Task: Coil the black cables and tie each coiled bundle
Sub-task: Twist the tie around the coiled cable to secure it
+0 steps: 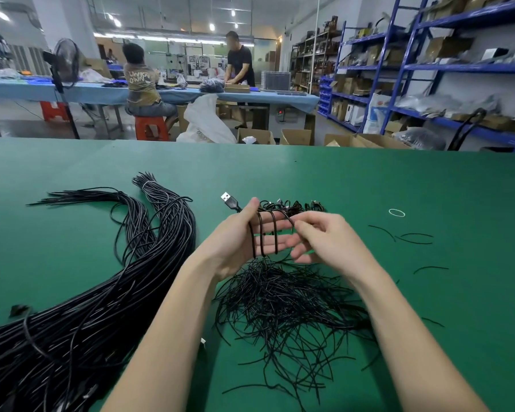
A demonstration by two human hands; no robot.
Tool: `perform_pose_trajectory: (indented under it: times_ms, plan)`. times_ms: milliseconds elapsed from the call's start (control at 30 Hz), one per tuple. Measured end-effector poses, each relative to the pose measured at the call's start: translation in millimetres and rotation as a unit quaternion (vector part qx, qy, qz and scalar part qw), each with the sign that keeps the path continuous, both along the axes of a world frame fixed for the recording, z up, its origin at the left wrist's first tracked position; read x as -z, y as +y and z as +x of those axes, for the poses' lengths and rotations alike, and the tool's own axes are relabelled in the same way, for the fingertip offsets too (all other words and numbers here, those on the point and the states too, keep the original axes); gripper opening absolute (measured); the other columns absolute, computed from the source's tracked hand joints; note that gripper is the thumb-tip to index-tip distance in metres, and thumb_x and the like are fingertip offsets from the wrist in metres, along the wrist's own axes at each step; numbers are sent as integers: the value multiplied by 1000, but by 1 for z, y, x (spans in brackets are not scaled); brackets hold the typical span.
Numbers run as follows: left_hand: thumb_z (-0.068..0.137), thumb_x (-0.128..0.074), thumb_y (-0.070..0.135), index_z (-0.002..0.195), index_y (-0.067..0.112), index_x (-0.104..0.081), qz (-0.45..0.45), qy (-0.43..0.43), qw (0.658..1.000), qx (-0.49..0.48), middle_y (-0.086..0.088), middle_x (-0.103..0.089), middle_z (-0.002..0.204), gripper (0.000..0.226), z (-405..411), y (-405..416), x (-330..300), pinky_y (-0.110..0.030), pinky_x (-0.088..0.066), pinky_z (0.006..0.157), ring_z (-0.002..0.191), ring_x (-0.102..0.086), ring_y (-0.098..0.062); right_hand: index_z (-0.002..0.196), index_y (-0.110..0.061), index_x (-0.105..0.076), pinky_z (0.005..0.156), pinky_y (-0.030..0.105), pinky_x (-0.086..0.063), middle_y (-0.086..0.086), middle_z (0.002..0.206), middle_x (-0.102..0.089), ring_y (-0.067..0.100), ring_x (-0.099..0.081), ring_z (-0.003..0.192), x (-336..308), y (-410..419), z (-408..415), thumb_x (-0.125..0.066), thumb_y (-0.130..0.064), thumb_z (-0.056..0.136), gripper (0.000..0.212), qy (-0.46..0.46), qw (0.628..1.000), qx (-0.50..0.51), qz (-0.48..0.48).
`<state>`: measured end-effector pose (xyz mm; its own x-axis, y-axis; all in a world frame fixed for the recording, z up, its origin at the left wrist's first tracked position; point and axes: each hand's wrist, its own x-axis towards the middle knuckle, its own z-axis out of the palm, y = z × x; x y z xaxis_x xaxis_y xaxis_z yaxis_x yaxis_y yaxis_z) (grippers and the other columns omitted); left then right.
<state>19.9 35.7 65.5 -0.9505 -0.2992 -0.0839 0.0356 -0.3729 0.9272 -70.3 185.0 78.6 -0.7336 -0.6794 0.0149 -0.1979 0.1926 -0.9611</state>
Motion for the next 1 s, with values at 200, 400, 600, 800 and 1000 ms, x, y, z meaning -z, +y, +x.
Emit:
perform_pose_trajectory:
  times_ms: [200, 400, 600, 800, 1000]
  plan:
    - [108, -24, 44, 128, 4, -60, -8, -10, 1000, 2, -16, -71, 119, 58, 0, 5, 0, -35, -60, 88, 92, -73, -27, 102, -29, -73, 63, 25, -61, 3, 82, -79, 13, -74, 67, 20, 0, 11, -67, -10, 97, 20, 9, 997, 61, -49]
    - [109, -25, 41, 127, 6, -62, -14, -20, 1000, 10, -13, -73, 116, 54, -1, 6, -1, -33, -62, 79, 81, -74, -24, 91, -26, -75, 61, 27, -62, -4, 78, -77, 13, -76, 64, 29, -7, 16, -77, -10, 89, 15, 64, 987, 117, -93]
    - [107, -39, 34, 124, -2, -62, -9, -21, 1000, -4, -16, -74, 110, 46, -6, 12, 2, -32, -62, 72, 83, -72, -25, 76, -33, -72, 71, 29, -57, -18, 74, -73, 12, -73, 77, 38, -11, 15, -80, -30, 85, 13, 171, 967, 184, -39]
    - [95, -63, 13, 117, -14, -63, -42, 0, 998, -47, -22, -69, 100, 34, -8, 18, 8, -21, -53, 54, 62, -64, -18, 86, -36, -69, 61, 26, -60, -8, 78, -73, 9, -72, 60, 36, -8, 13, -71, -18, 93, 19, 167, 981, 91, -47]
    - [97, -60, 11, 110, -3, -69, 11, 6, 996, -86, -16, -75, 102, 22, -5, 7, 7, -31, -63, 73, 85, -75, -22, 89, -22, -77, 70, 29, -63, -1, 86, -78, 16, -77, 70, 28, 13, 0, -73, -9, 92, 13, 65, 998, 4, -2]
